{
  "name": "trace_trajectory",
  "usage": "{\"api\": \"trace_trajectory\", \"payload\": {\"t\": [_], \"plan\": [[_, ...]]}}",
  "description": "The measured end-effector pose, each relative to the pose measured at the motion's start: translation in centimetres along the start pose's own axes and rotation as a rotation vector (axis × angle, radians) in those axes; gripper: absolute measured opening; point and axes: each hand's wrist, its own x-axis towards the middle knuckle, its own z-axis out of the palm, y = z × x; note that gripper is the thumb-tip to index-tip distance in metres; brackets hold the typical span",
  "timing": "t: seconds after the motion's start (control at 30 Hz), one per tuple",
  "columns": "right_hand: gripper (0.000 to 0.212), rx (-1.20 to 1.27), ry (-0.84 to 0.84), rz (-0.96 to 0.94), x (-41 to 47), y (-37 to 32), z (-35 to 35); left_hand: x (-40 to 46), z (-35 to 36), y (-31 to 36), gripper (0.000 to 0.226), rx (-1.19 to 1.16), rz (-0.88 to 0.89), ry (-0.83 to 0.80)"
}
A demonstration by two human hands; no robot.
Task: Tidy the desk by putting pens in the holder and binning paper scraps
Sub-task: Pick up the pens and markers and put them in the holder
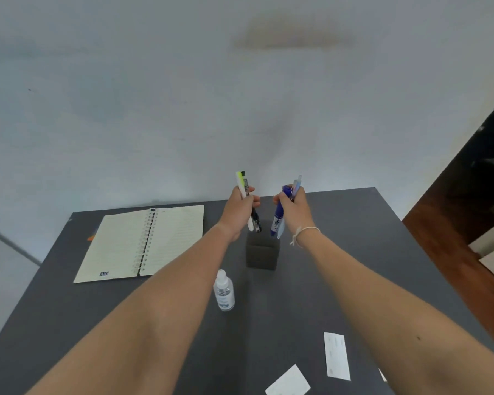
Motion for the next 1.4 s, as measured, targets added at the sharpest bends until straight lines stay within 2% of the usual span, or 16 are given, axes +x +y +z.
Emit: {"api": "trace_trajectory", "payload": {"t": [0.23, 0.4, 0.67, 0.87, 1.13, 1.4], "plan": [[0.009, 0.027, -0.065, 0.049, 2.0, 3.3, 0.6, 0.9, 1.5, -2.3, 0.019, -0.009, -0.071, 0.073], [0.010, 0.045, -0.045, 0.030, 2.0, 4.7, 1.2, 0.9, 1.6, -2.9, 0.018, -0.003, -0.047, 0.113], [0.023, 0.106, 0.001, -0.026, 1.5, 4.1, 0.5, 0.4, 0.8, -2.6, 0.023, 0.087, -0.011, 0.157], [0.022, 0.086, 0.036, -0.103, 0.5, 2.1, -0.7, -1.7, -0.9, -0.7, 0.021, 0.103, 0.028, 0.206], [0.020, 0.046, -0.096, -0.253, -3.7, 0.0, 1.9, -6.5, -4.9, 0.7, 0.026, 0.063, 0.055, 0.295], [0.022, -0.110, -0.328, -0.331, -10.8, 1.5, 7.9, -13.0, -11.5, -2.0, 0.022, 0.026, 0.017, 0.401]]}}
